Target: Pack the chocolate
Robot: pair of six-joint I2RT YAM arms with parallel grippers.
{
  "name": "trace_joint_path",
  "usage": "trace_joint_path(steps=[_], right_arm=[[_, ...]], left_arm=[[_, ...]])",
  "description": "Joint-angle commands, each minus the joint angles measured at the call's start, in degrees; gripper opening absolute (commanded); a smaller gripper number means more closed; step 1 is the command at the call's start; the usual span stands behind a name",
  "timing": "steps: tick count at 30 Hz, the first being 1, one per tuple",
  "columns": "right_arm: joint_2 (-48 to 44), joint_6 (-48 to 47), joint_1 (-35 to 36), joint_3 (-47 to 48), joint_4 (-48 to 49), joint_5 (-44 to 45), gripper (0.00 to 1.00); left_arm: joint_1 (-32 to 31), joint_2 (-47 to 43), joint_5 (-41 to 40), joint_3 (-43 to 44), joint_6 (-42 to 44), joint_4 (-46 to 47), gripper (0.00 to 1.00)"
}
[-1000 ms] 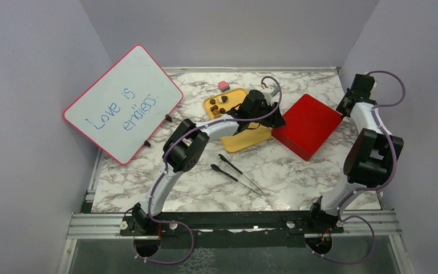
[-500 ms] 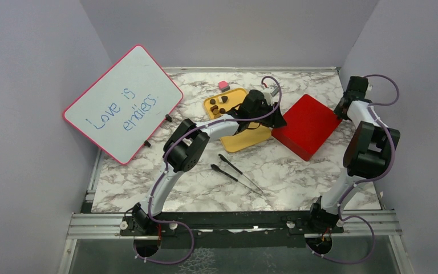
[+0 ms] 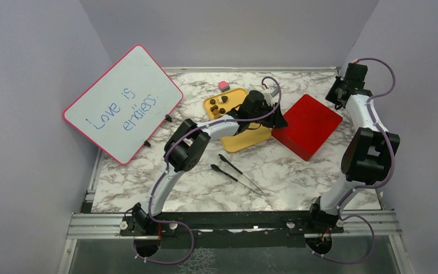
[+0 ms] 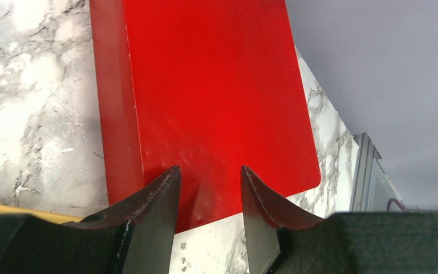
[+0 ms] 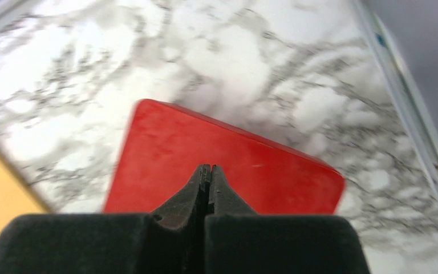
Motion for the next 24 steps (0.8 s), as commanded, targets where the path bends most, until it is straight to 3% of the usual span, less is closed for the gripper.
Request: trace_joint_path(steps=[1,11,17,24], right_arm=[[-0.43,0.53,3.57,4.61,2.8,-5.71,0.01],[10.47,2.78,6.79,10.82,4.41,-5.75,0.01],[21.6,1.5,6.79,14.73,-1.16,-9.56,0.01],[16.5,1.03,6.79,12.23,0.54,-5.58,0.01]], left_arm=[[0.14,2.47,1.8,0.77,-1.14,-0.96,0.45],[0.12,2.44,0.84,0.73,-0.32,-1.56,0.44],[0.13,2.62,0.41,0.46,0.11,-1.99,0.44],[0.27,2.38,-0.46,0.83,1.24,-3.23,0.44]])
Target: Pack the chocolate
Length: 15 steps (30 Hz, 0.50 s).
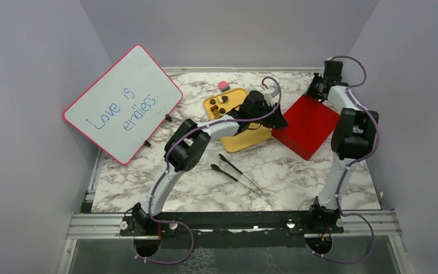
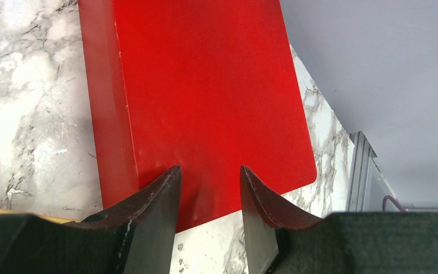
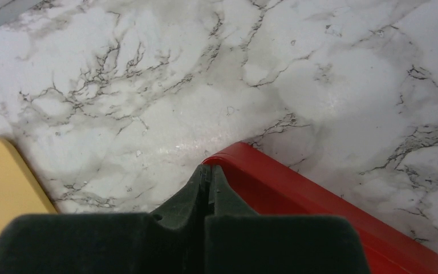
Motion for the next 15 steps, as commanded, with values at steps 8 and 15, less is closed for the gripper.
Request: trace_joint_path(steps=[8,15], right_arm=[[-13.39,2.51,0.28,-2.62,-12.44,13.48,0.01],[-28.74,3.79,0.34,-14.5,-18.27,8.32,0.01]], left_arm=[[0.36,1.04,0.11,3.92,-0.21,-5.75,0.44],[1.0,-3.18,-0.09,4.9,-0.4,-8.87,0.46]])
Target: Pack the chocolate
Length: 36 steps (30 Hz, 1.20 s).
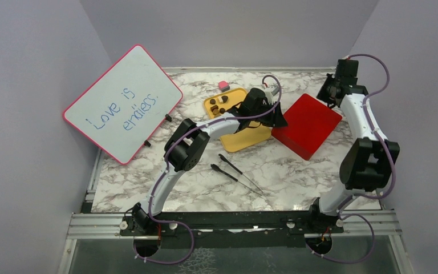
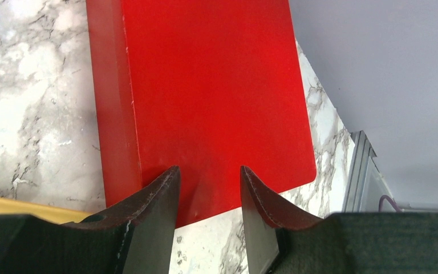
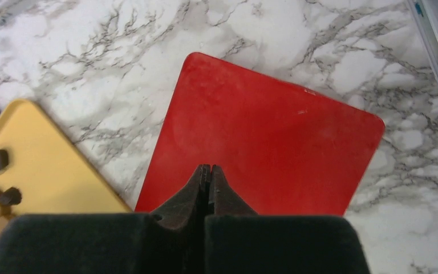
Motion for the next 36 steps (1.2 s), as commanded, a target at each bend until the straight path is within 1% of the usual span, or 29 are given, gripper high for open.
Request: trace_joint_path(steps=[1,4,7,8,11,12,13,16,17,19,23,24,25,26,30,32,36], right_arm=[[-9.12,3.05,0.04,-7.13,-7.06,-1.2,0.02],[-15.57,4.31,0.23,-13.88,-8.18,-5.52,0.08],[-20.36,5.39,1.26,-19.57,-8.36,-6.83,0.1],[-21.63,5.33,1.56,-20.99,-8.44,-7.52,0.12],[-25.34,5.08,1.92,-23.42,-10.02,-8.79,0.22],[-26.75,4.78,1.96,-24.04,-10.38,-9.39,0.25],[-28.05,4.66,2.07,-24.42,-11.03,-9.91,0.27],[-33.0,4.16,2.37,-25.13,-12.25,-13.74,0.36],[-34.7,3.68,2.42,-25.16,-12.64,-15.36,0.42],[-37.77,2.92,2.57,-24.44,-14.5,-16.68,0.58],[-43.13,0.07,2.6,-20.71,-18.65,-19.0,0.73],[-44.62,-0.52,2.59,-20.21,-18.9,-20.15,0.8],[-46.13,-0.87,2.59,-20.18,-18.75,-21.36,0.95],[-47.88,-0.75,2.59,-20.47,-18.35,-23.09,0.99],[-54.01,1.04,2.59,-22.84,-16.11,-30.95,1.0],[-56.59,1.57,2.59,-24.36,-14.75,-34.85,1.0],[-59.39,1.08,2.59,-26.12,-14.7,-36.34,1.0]], left_arm=[[0.96,-4.01,-0.35,2.0,-0.16,-4.21,0.46],[1.99,-7.54,-0.81,0.86,-0.14,-6.47,0.52],[3.07,-12.45,-3.01,-2.28,1.85,-9.05,0.58],[3.4,-14.22,-4.31,-3.0,3.02,-11.66,0.6],[4.29,-19.72,-7.99,-6.23,6.62,-16.76,0.69],[4.57,-21.86,-9.09,-7.73,7.6,-17.93,0.72],[4.83,-24.02,-10.09,-9.22,8.46,-18.89,0.78],[5.17,-30.64,-13.23,-13.82,11.39,-22.04,0.98],[5.2,-33.1,-14.49,-15.21,12.19,-23.26,0.99],[5.18,-38.97,-16.34,-18.22,13.37,-25.08,0.99],[5.21,-50.23,-18.87,-24.17,14.84,-26.67,0.99],[5.18,-52.96,-19.52,-25.79,15.58,-26.74,0.99],[5.18,-55.97,-20.61,-27.26,16.16,-26.95,0.99],[5.18,-58.89,-21.82,-28.92,16.37,-27.14,0.99],[5.18,-70.23,-25.38,-35.27,15.42,-28.03,0.99],[5.18,-75.02,-25.31,-38.24,14.5,-28.42,0.99],[5.1,-82.38,-24.98,-43.07,14.02,-28.54,0.99]])
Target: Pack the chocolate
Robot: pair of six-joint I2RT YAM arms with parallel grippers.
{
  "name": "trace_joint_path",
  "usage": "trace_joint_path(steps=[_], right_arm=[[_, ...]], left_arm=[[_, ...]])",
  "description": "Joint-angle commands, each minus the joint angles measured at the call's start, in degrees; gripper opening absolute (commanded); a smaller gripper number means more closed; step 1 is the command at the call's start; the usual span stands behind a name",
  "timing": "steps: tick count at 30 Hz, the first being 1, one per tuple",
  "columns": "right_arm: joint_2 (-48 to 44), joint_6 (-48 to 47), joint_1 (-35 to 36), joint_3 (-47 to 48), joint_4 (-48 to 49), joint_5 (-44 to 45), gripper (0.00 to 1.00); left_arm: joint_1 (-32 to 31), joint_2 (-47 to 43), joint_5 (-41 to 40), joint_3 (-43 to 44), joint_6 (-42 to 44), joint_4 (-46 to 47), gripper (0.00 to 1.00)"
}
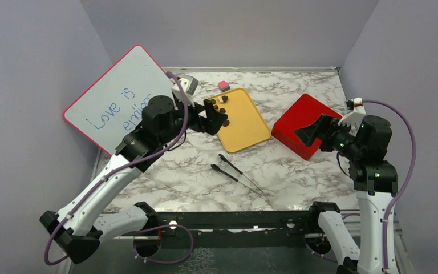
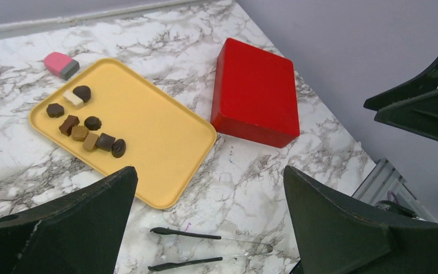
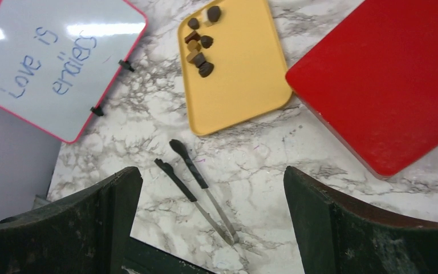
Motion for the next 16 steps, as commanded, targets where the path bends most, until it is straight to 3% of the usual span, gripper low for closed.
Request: trace_joint_path(steps=[1,9,16], right_arm=[[-1.45,-0.38,0.29,-2.0,0.3,-6.22,1.0],[-1.33,-1.17,0.35,-2.22,-1.44,-7.6,1.0],[-1.07,-2.12,0.34,-1.64,-2.38,-6.62,1.0]], left_arm=[[-0.2,-6.64,-2.59,-5.58,-0.85,-1.51,0.99],[-0.24,-12.93,-8.72,-13.67,-3.65,-2.47,0.99],[-0.18,-13.7,-9.65,-14.87,-4.19,-1.9,0.99]])
